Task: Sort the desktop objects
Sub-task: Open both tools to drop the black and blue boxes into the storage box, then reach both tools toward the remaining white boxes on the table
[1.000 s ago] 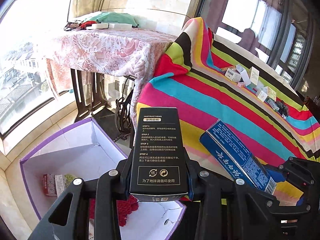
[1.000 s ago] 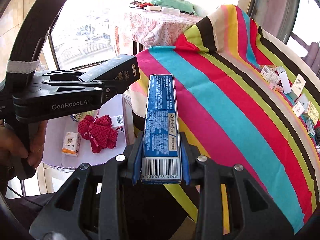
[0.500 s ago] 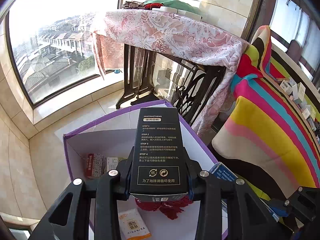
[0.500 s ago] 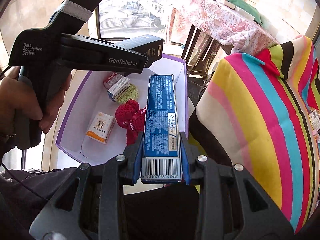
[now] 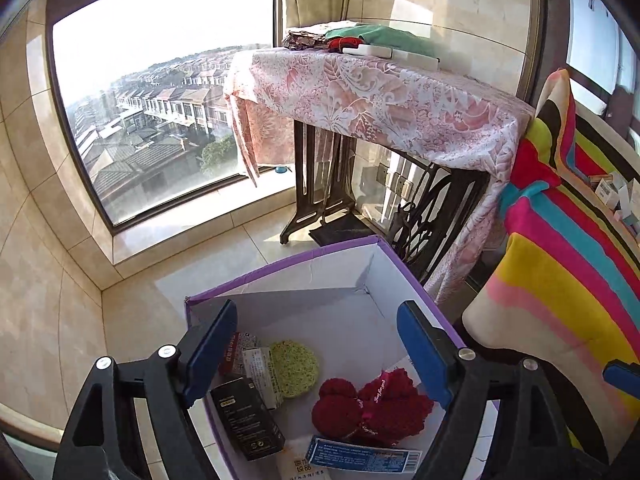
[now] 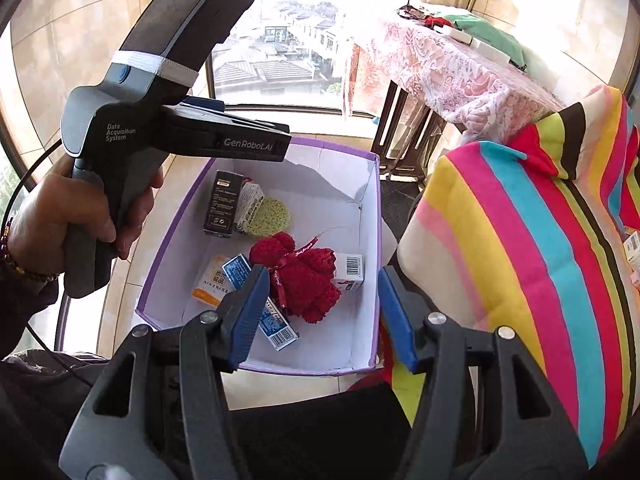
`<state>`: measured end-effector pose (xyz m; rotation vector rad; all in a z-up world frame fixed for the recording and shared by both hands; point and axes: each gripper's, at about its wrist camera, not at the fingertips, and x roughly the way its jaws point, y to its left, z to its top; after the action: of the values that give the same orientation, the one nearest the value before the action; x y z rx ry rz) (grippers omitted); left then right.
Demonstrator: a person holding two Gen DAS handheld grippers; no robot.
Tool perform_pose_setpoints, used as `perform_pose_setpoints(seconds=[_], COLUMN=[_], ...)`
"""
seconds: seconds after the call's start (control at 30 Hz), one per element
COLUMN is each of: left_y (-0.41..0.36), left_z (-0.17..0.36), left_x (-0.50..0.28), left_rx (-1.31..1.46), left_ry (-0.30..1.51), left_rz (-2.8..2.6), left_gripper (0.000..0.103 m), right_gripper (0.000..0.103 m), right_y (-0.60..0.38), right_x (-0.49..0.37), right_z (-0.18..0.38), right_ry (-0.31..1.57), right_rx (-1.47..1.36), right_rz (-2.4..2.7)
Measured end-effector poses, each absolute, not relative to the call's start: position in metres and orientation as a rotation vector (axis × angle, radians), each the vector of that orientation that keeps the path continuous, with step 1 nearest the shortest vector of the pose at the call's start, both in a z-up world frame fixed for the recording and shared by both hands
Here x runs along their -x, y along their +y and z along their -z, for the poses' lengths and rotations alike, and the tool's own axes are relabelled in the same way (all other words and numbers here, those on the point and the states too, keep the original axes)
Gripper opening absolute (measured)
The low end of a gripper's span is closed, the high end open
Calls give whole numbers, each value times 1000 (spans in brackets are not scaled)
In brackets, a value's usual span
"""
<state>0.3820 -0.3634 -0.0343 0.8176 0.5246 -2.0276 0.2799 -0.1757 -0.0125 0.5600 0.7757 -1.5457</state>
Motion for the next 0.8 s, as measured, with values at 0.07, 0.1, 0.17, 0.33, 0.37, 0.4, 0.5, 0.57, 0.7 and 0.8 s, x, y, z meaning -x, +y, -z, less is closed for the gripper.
perform_pose_setpoints(seconds=[0.07,0.1,0.17,0.33,0.37,0.4,0.5,0.57,0.7,0.8], left_y=[-348,-339,-317,-257,-246,-233,-202,-186,-178,-179], left_z=[22,16,4,-15,-15,-14,-8,-2,11,16], left_x=[-356,-341,-307,-219,-202,-183,-123,-80,0,52], left_rx=[-821,-835,-872,-1007,-1036,-1062,-1127,-1180,-1292,-1319], left_ry=[524,509,462,379,343,297,118,16,-4,-35], left_rz=[2143,2203,2322,2592,2624,2662,2721,2726,2730,2724], left_gripper=[84,84,84,86,86,86,87,87,87,87], right_gripper=[69,72,74,74,74,74,74,74,74,76], right_y=[-155,-144,-120,-57,-45,-32,14,41,79,89], right_x=[-253,-237,-206,-122,-106,-88,-36,1,64,90], right_z=[-2,-9,-18,-30,-30,-29,-23,-18,-2,-5], right_ry=[741,727,714,680,679,672,602,525,345,247], right_rx=[-551,-552,-564,-676,-709,-742,-855,-954,-1155,-1167], right_rz=[1667,1731,1846,2093,2137,2181,2275,2329,2381,2395])
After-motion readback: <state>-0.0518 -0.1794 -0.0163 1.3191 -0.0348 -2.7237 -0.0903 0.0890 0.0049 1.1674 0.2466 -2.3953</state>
